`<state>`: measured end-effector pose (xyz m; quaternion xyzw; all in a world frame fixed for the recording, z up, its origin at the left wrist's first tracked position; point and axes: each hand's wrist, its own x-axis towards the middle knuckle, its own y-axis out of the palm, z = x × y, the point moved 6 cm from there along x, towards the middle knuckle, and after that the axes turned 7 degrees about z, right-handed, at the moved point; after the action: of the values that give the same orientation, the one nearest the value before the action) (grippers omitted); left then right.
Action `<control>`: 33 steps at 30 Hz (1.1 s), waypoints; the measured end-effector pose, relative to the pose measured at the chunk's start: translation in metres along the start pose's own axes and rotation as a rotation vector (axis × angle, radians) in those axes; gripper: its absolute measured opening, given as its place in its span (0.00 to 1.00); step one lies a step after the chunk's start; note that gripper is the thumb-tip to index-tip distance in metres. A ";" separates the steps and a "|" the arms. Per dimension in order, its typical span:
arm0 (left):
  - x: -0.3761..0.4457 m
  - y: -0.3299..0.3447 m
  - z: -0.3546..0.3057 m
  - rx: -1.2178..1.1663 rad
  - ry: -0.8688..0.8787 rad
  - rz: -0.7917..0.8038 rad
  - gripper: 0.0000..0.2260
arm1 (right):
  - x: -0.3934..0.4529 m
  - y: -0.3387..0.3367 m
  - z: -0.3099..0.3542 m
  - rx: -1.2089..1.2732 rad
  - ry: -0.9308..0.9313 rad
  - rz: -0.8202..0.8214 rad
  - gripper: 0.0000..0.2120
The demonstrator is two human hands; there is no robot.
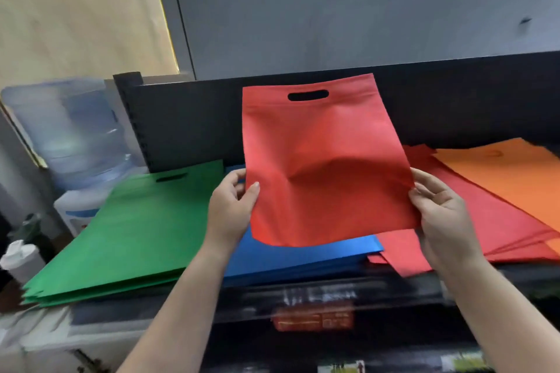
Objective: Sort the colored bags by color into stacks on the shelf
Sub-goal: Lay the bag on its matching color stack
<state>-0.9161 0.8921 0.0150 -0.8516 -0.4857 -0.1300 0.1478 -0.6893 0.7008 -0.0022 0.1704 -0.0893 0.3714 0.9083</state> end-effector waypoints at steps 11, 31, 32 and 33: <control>-0.005 0.153 -0.002 0.415 0.045 0.134 0.11 | 0.025 -0.150 0.040 -0.673 -0.072 -0.142 0.14; -0.067 0.421 -0.101 1.251 0.346 0.369 0.23 | -0.005 -0.328 0.130 -1.778 -0.093 0.088 0.25; -0.071 0.442 -0.107 1.232 0.380 0.397 0.22 | -0.008 -0.346 0.139 -1.786 -0.068 0.058 0.25; -0.075 0.463 -0.113 1.211 0.411 0.425 0.22 | -0.012 -0.364 0.147 -1.790 -0.042 0.027 0.25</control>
<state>-0.5607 0.5661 0.0336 -0.6536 -0.2567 0.0379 0.7109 -0.4461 0.3952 0.0418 -0.5964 -0.3641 0.1701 0.6948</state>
